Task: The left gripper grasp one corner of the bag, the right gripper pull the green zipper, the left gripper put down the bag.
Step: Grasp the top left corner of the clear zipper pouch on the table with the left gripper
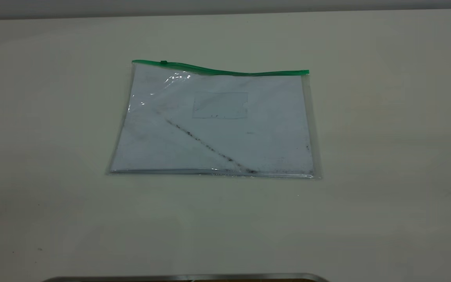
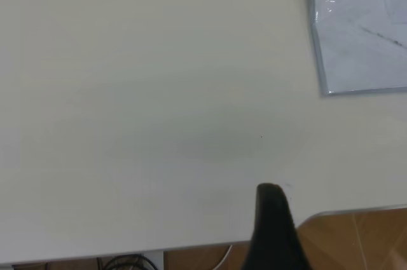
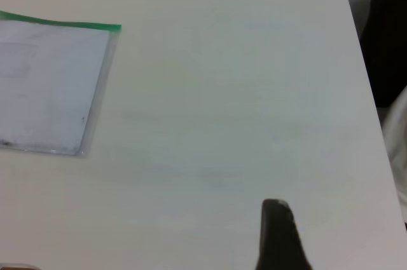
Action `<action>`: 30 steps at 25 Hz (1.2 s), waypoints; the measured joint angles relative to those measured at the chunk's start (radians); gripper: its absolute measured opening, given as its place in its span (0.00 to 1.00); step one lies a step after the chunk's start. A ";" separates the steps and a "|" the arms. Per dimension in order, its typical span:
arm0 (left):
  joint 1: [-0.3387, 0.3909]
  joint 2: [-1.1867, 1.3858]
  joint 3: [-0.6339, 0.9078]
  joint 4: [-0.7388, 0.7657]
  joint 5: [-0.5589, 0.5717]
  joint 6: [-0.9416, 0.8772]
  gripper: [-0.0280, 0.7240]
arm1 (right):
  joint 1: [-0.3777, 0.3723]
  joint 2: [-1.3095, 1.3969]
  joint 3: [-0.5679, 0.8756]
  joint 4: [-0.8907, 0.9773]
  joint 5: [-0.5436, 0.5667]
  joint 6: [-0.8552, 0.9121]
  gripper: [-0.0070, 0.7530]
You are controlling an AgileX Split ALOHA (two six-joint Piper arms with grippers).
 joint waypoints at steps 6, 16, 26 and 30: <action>0.000 0.000 0.000 0.000 0.000 0.000 0.82 | 0.000 0.000 0.000 0.000 0.000 0.001 0.68; 0.000 0.077 -0.043 -0.056 -0.059 -0.050 0.82 | 0.000 0.000 0.000 0.054 -0.008 0.034 0.68; 0.000 0.629 -0.194 -0.067 -0.348 -0.050 0.82 | 0.000 0.105 -0.034 0.067 -0.052 0.034 0.68; 0.000 0.877 -0.242 -0.105 -0.451 -0.047 0.82 | 0.000 0.220 -0.041 0.066 -0.105 0.034 0.68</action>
